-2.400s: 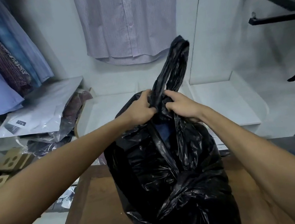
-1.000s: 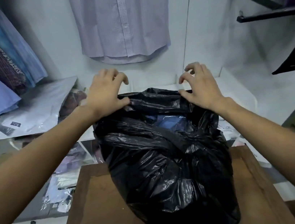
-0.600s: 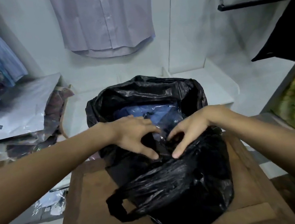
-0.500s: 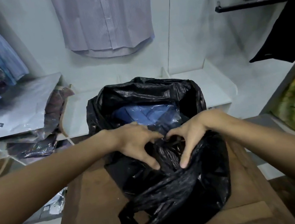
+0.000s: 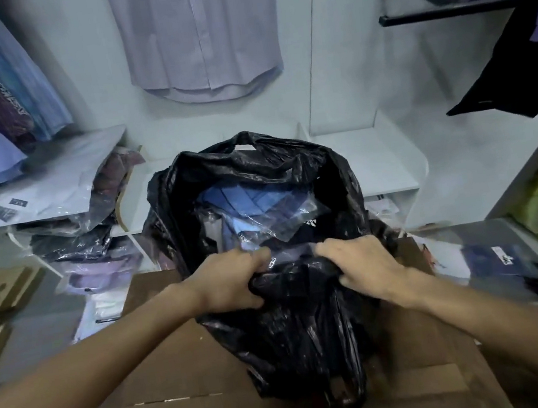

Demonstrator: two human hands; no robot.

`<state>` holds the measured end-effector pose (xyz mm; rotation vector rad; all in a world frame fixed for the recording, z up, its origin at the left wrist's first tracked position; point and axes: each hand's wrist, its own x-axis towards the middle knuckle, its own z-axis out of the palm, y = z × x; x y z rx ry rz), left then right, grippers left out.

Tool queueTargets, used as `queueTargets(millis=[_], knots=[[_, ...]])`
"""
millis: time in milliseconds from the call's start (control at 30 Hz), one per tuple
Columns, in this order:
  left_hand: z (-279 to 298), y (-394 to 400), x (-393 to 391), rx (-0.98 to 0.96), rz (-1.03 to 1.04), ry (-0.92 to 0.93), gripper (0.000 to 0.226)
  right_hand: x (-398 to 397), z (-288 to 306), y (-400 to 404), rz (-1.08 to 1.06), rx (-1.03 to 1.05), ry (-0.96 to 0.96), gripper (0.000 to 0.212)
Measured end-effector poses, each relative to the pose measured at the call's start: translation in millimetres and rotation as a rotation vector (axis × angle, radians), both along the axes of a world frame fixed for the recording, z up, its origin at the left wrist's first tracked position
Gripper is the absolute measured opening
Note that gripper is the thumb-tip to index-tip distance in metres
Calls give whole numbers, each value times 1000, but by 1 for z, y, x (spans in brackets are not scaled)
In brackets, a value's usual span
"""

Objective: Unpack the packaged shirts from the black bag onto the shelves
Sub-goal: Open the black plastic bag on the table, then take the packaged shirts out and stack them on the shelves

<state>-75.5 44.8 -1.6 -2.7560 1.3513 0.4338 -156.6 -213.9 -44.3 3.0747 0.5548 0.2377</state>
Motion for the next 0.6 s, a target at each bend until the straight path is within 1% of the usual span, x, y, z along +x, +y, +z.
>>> queueTargets(millis=[33,67,133,167,267,300,333,367,400,433,467,500,533,567,600], knots=[[-4,1,-5,14,-36,-45,33,-5,-9,-5,45,4,-89,67],[-8,5,-9,46,-88,-66,32,-8,-14,-13,63,-10,-126,70],[-16,24,-17,128,-239,-61,37,-11,-24,-39,64,-31,-91,68],[-19,35,-22,165,-272,-27,39,-11,-25,-52,71,-63,-37,63],[-16,51,-32,168,-220,145,41,-8,-23,-74,131,-188,201,42],[-11,50,-31,139,-162,209,45,-5,-16,-73,141,-193,323,38],[-7,45,-29,82,-95,260,46,0,-9,-70,136,-171,448,41],[-3,39,-24,-7,-41,286,44,6,0,-66,112,-97,577,49],[1,31,-18,-117,4,277,38,12,11,-61,84,36,685,57],[5,23,-10,-220,39,240,36,19,21,-55,59,196,751,60],[10,14,-1,-293,69,190,40,28,29,-49,38,343,759,56],[16,4,8,-327,94,139,48,38,34,-41,26,442,704,49],[22,-6,17,-337,110,87,52,49,36,-31,27,469,588,43],[29,-16,29,-341,128,50,52,62,34,-21,26,446,454,40],[36,-25,40,-333,144,33,55,74,31,-9,12,398,337,44]])
